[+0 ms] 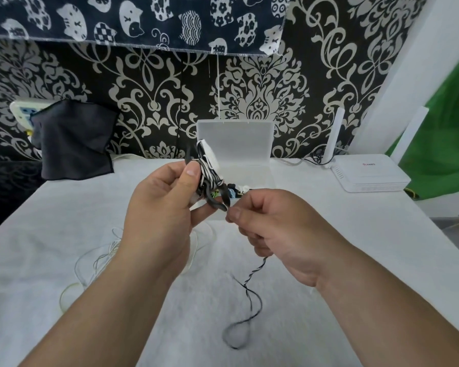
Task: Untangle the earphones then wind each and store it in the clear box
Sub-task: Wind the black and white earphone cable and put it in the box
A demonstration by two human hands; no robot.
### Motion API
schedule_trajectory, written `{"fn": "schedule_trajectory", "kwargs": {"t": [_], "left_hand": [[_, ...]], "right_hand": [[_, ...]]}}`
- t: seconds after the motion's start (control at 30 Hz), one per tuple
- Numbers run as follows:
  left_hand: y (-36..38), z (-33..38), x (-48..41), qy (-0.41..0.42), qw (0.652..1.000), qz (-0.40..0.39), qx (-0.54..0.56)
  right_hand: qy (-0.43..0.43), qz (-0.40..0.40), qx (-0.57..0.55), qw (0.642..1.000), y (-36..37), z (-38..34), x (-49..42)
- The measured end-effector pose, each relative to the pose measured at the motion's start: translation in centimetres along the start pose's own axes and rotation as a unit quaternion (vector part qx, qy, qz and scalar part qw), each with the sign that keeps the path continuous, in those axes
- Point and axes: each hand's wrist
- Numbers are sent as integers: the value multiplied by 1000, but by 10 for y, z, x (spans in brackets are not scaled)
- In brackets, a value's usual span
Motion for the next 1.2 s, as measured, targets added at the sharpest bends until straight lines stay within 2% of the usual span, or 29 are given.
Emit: {"fn": "schedule_trajectory", "kwargs": {"t": [0.13, 0.2, 0.27, 0.37, 0.47, 0.57, 0.67, 0.73, 0.83, 0.93, 1.03, 1.1, 1.2], "left_hand": [[-1, 0, -1, -37, 998, 17, 57], [-2, -1, -1, -54, 995, 22, 78], [-1, -2, -1, -60, 995, 23, 76], [-1, -3, 0, -55, 997, 24, 53], [-2, -4, 0, -33, 999, 21, 3], [-1, -4, 4, 25, 995, -11, -92], [0, -6, 8, 97, 970, -32, -220], [-1, -6, 8, 130, 948, -44, -286], [1, -4, 9, 126, 932, -78, -330], [4, -2, 12, 110, 919, -103, -365], [6, -1, 15, 94, 912, -120, -381], [7, -1, 16, 88, 907, -132, -389], [6, -1, 16, 85, 894, -152, -414]], "right_hand": [[-30, 13, 35, 999, -3, 1, -1], [-38, 27, 88, 995, -5, 1, -1], [-39, 24, 132, 990, -5, 2, 1], [-41, 10, 115, 992, -3, 1, 1], [-40, 19, 92, 995, -6, -2, 2], [-37, 10, 64, 997, -8, -7, 6], [-20, -1, 34, 999, -8, -12, 12], [-29, 10, 68, 997, -11, -15, 15], [-78, 44, 158, 983, -18, -20, 20], [-138, 124, 282, 941, -26, -23, 20], [-151, 203, 316, 915, -32, -22, 19], [-155, 213, 324, 909, -34, -21, 19], [-156, 176, 328, 915, -35, -22, 20]]}}
Point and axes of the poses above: each hand's wrist, its own x-axis away from the middle knuckle, its own y-axis out of the palm, z = x × y, and after that the axes turned 11 degrees about y, right-handed
